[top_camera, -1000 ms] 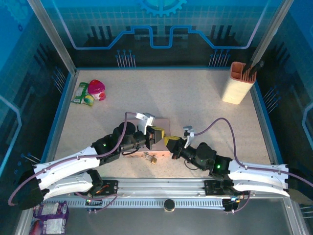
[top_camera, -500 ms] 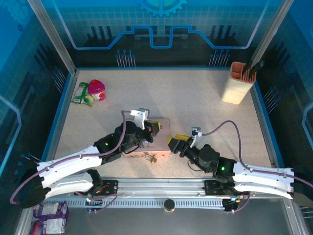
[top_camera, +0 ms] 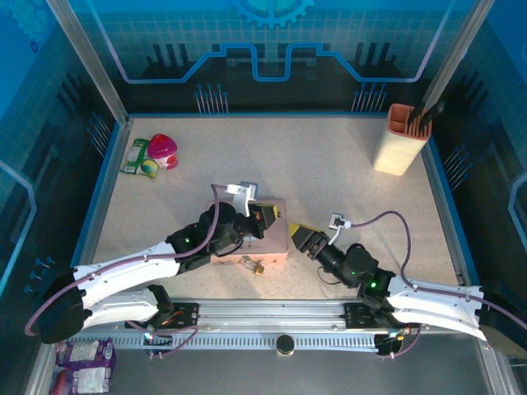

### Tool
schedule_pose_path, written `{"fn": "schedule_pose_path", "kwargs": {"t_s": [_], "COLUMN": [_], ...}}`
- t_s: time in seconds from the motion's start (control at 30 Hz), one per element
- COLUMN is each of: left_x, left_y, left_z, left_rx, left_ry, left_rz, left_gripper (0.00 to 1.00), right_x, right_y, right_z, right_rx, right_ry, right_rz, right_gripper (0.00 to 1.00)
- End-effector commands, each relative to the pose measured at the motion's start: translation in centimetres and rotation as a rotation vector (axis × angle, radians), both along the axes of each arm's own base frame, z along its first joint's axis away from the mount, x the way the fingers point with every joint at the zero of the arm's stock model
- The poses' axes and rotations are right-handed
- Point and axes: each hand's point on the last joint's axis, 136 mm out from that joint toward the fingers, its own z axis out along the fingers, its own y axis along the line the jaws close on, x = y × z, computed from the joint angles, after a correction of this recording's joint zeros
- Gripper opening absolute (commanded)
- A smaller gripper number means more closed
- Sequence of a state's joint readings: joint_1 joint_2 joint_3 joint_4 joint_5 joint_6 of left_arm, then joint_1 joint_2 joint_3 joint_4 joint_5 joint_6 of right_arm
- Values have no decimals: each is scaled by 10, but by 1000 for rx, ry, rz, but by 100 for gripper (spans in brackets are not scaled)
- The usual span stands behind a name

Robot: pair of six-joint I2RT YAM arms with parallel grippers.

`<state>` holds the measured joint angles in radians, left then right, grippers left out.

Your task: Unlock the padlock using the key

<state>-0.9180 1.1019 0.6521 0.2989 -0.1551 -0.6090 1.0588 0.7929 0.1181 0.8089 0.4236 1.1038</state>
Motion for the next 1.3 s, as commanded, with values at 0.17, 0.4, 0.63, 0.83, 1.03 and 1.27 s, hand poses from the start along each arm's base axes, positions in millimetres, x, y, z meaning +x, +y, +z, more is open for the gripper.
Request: {"fn": "schedule_pose_path", "kwargs": {"t_s": [0.17, 0.4, 0.63, 0.83, 1.03, 1.27], "left_x": [-15, -23, -39, -41, -40, -38], "left_y": [-16, -19, -26, -27, -24, -21], "left_z": [41, 43, 49, 50, 50, 48], "left_rx": [-174, -205, -212, -214, -212, -207], "left_ry": [-43, -39, -54, -58, -63, -64], "left_rz": [-127, -168, -276, -291, -277, -262], "left_gripper": [0, 0, 0, 0, 0, 0], "right_x": [-6, -13, -14, -12, -12, -11], "right_y": [7, 9, 10, 12, 13, 14], "right_z": [44, 64, 74, 67, 65, 61], "right_rx": [159, 206, 215, 194, 191, 181], "right_ry": [-121, -211, -258, -237, -227, -208], "right_rz": [79, 114, 137, 135, 138, 141], "right_gripper": [70, 61, 43, 31, 18, 10]}}
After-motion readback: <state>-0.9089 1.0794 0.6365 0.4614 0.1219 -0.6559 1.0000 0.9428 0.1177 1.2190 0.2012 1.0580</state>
